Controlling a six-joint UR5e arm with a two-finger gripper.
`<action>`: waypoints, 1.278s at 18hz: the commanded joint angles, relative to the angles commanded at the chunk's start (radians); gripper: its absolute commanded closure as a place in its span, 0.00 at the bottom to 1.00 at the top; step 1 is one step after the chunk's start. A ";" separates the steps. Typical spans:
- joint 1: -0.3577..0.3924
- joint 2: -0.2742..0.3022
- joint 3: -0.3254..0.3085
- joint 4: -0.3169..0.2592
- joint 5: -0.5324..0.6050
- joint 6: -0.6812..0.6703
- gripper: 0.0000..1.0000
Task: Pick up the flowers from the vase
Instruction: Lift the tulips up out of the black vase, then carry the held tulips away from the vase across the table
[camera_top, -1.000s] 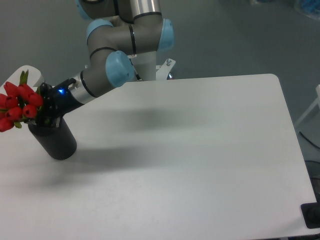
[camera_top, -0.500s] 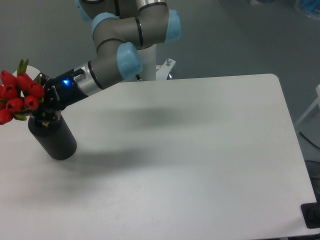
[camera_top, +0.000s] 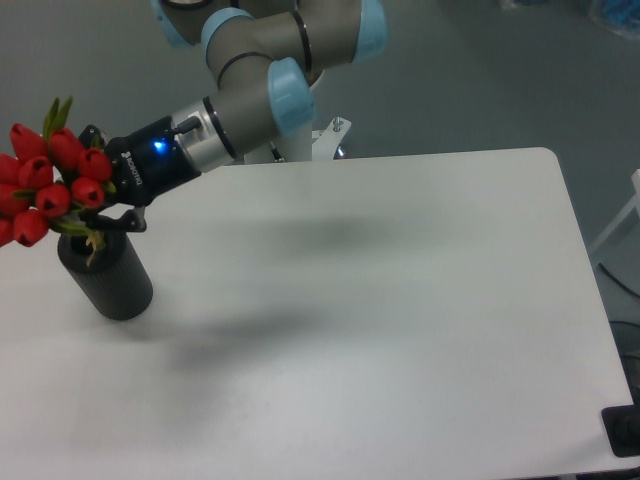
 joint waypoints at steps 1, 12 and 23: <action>0.005 0.000 0.014 0.000 -0.002 -0.023 0.81; 0.161 -0.021 0.138 0.003 -0.071 -0.137 0.81; 0.183 -0.164 0.287 0.043 0.395 0.118 0.81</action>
